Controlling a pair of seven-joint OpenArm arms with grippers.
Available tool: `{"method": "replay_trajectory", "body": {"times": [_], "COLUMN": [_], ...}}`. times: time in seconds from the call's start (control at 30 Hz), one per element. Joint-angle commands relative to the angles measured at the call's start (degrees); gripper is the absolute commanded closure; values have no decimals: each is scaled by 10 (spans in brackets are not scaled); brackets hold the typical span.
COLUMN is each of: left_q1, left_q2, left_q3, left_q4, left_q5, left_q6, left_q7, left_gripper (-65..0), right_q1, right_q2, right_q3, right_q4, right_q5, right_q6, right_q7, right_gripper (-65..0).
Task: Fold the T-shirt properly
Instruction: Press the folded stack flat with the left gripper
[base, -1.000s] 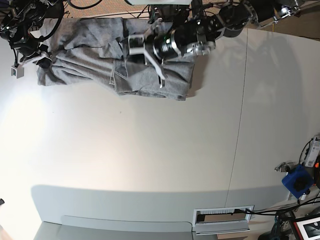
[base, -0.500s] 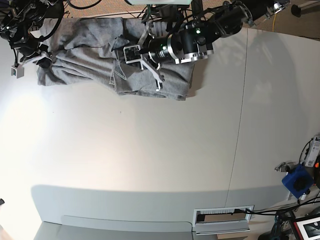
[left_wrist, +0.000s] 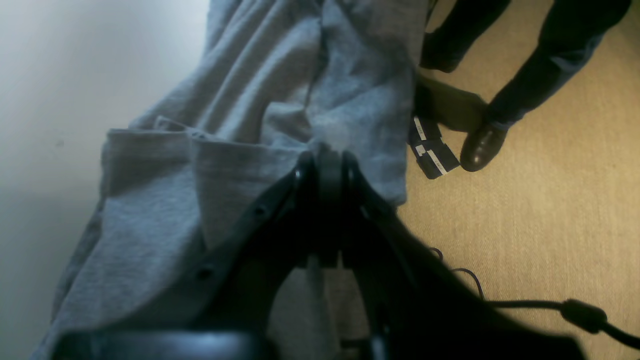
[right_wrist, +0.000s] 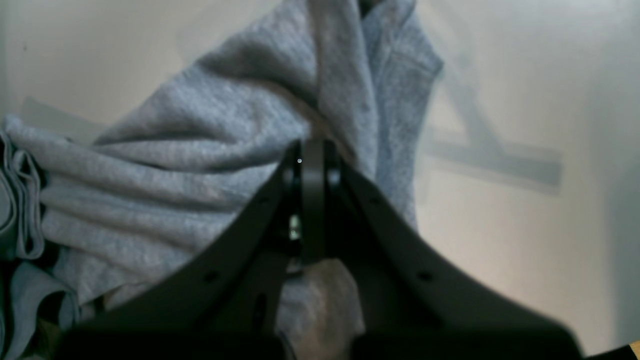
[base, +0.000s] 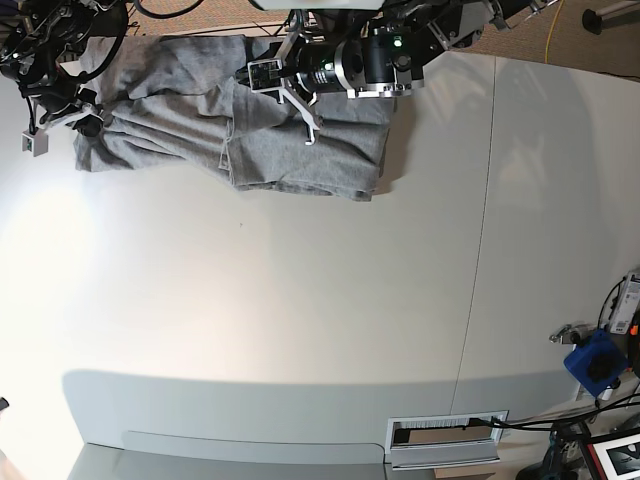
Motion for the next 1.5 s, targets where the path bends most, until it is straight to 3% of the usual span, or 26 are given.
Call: {"method": "replay_trajectory", "body": {"times": [0.0, 0.07, 0.13, 0.5, 0.53, 0.63, 0.7, 0.83, 0.93, 1.1, 1.3, 1.47], "left_q1": [-3, -3, -3, -3, -3, -3, -3, -3, -3, -3, -3, -3], "left_q2": [3, 3, 3, 3, 3, 2, 2, 2, 2, 2, 2, 2], "left_q3": [-2, -2, -2, -2, -2, -2, -2, -2, -2, -2, -2, -2], "left_q4": [10, 10, 10, 10, 10, 10, 10, 10, 10, 10, 10, 10], "left_q5": [-6, -6, -6, 5, 10, 23, 24, 24, 24, 24, 24, 24], "left_q6": [-1, -1, 0, 0, 0, 0, 0, 11, 19, 19, 19, 19], "left_q7": [-19, -27, -35, -34, -34, -34, -34, -34, -34, -34, -34, -34], "left_gripper": [-144, -340, -429, -429, -429, -429, -429, -429, -429, -429, -429, -429], "right_q1": [2, 2, 2, 2, 2, 2, 2, 2, 1, 2, 2, 1], "right_q2": [10, 9, 10, 18, 25, 61, 94, 163, 191, 195, 195, 186], "right_q3": [3, 3, 3, 3, 3, 3, 3, 3, 3, 3, 3, 2], "right_q4": [9, 9, 9, 9, 9, 9, 9, 9, 6, -72, -253, -313], "right_q5": [10, 10, 10, 10, 10, 10, 10, 12, 31, 51, 177, 200], "right_q6": [3, 3, 3, 3, 3, 3, 3, -13, -18, -11, 50, 50], "right_q7": [9, 9, 9, -2, -6, -2, 5, 5, 5, 5, -20, -61], "right_gripper": [0, 0, 0, 0, -32, -306, -382, -382, -382, -382, -382, -382]}}
